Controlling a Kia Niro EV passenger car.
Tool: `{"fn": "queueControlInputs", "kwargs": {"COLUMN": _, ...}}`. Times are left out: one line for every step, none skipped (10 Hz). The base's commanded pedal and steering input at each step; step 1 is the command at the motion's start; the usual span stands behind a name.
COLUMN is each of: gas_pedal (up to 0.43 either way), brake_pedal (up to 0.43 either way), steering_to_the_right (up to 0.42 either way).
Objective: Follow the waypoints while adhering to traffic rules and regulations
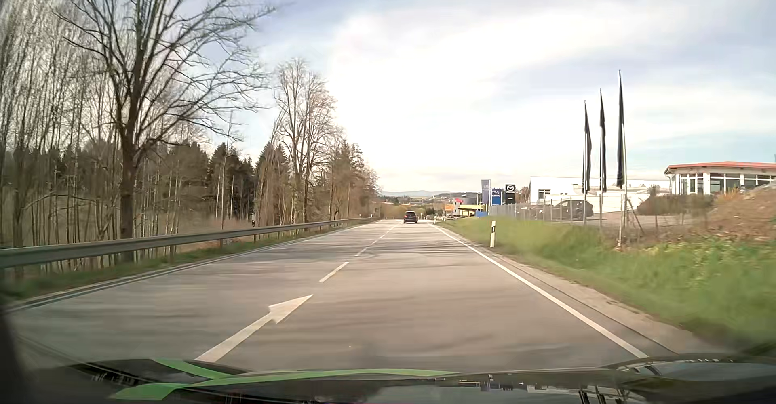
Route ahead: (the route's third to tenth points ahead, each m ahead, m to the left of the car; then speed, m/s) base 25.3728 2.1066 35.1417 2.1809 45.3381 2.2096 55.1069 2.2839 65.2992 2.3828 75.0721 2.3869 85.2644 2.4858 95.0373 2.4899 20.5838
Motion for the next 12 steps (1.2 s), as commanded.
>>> {"fn": "queueControlInputs", "kwargs": {"gas_pedal": 0.118, "brake_pedal": 0.000, "steering_to_the_right": -0.004}}
{"fn": "queueControlInputs", "kwargs": {"gas_pedal": 0.118, "brake_pedal": 0.000, "steering_to_the_right": -0.004}}
{"fn": "queueControlInputs", "kwargs": {"gas_pedal": 0.118, "brake_pedal": 0.000, "steering_to_the_right": -0.004}}
{"fn": "queueControlInputs", "kwargs": {"gas_pedal": 0.118, "brake_pedal": 0.000, "steering_to_the_right": -0.004}}
{"fn": "queueControlInputs", "kwargs": {"gas_pedal": 0.118, "brake_pedal": 0.000, "steering_to_the_right": -0.005}}
{"fn": "queueControlInputs", "kwargs": {"gas_pedal": 0.118, "brake_pedal": 0.000, "steering_to_the_right": -0.001}}
{"fn": "queueControlInputs", "kwargs": {"gas_pedal": 0.118, "brake_pedal": 0.000, "steering_to_the_right": 0.000}}
{"fn": "queueControlInputs", "kwargs": {"gas_pedal": 0.118, "brake_pedal": 0.000, "steering_to_the_right": 0.000}}
{"fn": "queueControlInputs", "kwargs": {"gas_pedal": 0.118, "brake_pedal": 0.000, "steering_to_the_right": -0.001}}
{"fn": "queueControlInputs", "kwargs": {"gas_pedal": 0.118, "brake_pedal": 0.000, "steering_to_the_right": -0.002}}
{"fn": "queueControlInputs", "kwargs": {"gas_pedal": 0.118, "brake_pedal": 0.000, "steering_to_the_right": -0.002}}
{"fn": "queueControlInputs", "kwargs": {"gas_pedal": 0.118, "brake_pedal": 0.000, "steering_to_the_right": -0.002}}
